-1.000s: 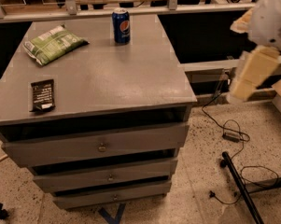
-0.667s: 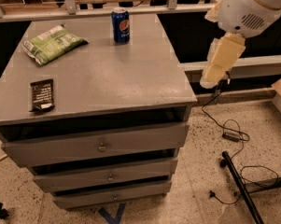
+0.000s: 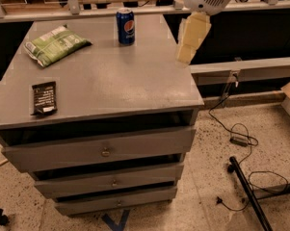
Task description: Move pepsi can near rxbar chocolate
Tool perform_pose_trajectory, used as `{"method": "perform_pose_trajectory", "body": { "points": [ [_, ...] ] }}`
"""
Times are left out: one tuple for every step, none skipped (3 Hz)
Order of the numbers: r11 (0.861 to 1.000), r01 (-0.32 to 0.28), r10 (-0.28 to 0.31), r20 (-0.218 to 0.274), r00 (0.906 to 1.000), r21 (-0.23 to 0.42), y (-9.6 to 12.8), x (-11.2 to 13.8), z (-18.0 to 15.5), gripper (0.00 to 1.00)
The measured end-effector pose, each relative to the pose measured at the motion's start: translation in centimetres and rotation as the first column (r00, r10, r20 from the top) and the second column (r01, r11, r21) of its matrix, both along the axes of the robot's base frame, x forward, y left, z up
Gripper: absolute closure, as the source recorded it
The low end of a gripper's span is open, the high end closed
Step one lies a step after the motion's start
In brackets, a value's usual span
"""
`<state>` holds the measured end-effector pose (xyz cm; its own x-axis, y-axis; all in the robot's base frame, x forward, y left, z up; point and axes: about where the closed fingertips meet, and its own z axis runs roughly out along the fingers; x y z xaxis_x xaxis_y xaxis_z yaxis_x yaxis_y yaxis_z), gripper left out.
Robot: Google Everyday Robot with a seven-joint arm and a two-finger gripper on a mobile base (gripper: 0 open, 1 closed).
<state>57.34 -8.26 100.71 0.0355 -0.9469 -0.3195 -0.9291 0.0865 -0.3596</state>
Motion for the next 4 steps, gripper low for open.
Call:
{"method": "perform_pose_trajectory", "body": {
  "points": [
    [1.000,0.009,-0.009,0.000,1.0000,0.018,-0.1,0.2,-0.1,0.00],
    [0.966,0.081,-0.085,0.007,0.9964,0.244,-0.4,3.2,-0.5,0.00],
    [0.889,0.100,-0.134,0.044,0.9900,0.447,-0.3,9.4,-0.6,0.00],
    [0.817,0.089,-0.155,0.069,0.9856,0.569,0.3,13.7,-0.5,0.00]
  ]
}}
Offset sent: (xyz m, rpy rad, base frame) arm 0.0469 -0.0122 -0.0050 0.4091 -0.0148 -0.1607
